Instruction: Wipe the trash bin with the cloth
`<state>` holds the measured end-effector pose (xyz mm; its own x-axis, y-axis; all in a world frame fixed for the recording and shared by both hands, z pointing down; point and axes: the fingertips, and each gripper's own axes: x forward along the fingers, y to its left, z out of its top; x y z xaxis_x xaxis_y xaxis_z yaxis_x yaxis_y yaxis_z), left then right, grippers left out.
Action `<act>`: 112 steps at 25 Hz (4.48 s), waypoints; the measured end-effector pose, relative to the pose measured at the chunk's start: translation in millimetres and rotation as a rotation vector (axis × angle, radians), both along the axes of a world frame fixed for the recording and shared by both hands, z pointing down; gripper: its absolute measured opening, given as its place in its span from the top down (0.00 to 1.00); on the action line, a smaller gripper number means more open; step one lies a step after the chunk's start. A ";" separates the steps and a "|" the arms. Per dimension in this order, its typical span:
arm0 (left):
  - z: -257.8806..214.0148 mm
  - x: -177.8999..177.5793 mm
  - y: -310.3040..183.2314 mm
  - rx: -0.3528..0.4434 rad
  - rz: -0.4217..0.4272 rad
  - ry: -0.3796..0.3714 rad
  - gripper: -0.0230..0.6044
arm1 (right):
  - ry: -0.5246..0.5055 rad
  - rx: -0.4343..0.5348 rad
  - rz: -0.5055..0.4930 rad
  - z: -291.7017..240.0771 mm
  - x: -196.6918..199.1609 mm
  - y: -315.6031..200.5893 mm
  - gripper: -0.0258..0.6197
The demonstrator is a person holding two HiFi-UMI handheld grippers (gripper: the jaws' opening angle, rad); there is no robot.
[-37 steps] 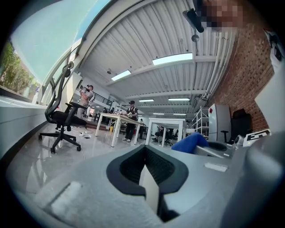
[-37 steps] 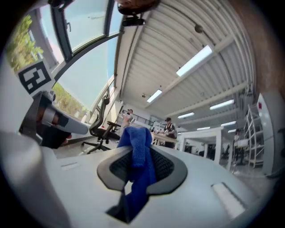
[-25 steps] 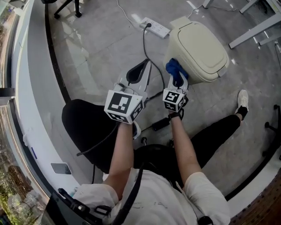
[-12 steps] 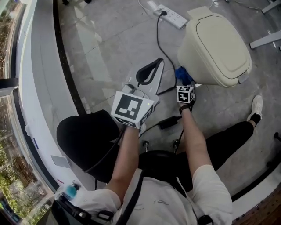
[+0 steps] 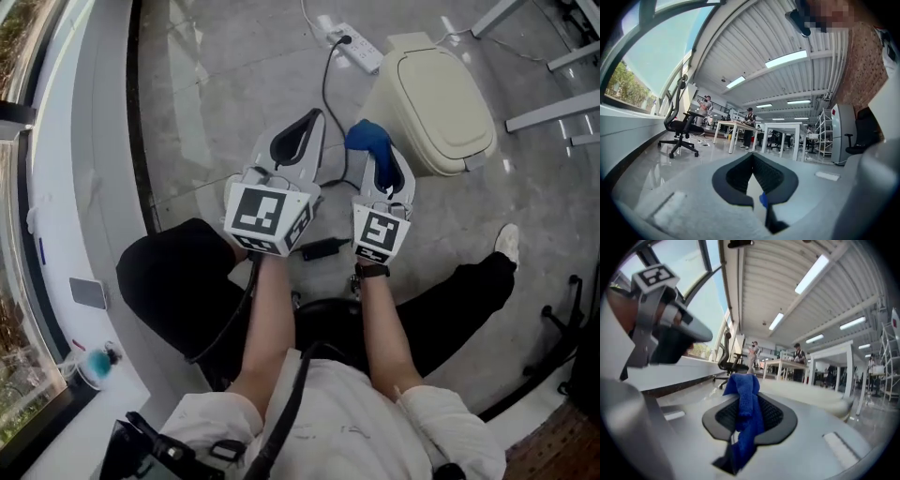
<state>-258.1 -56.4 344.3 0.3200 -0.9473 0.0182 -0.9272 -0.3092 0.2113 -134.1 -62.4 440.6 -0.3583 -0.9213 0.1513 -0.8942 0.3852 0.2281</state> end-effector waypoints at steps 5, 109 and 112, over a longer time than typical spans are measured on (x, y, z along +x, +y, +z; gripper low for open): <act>-19.3 10.8 4.5 0.042 -0.021 0.026 0.96 | 0.113 0.238 0.075 -88.8 34.1 -4.2 0.85; 43.6 152.5 91.4 -0.038 -0.764 0.067 0.96 | 0.517 -0.354 -0.711 325.8 109.0 13.3 0.85; 42.9 160.7 85.6 -0.038 -0.758 -0.022 0.96 | 0.473 -0.585 -0.736 365.5 112.4 12.9 0.85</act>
<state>-97.4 29.1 387.3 -0.4192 -0.9063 0.0542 -0.8872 0.4216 0.1877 -21.7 -49.6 806.2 -0.5879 -0.2380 0.7731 -0.2628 0.9601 0.0957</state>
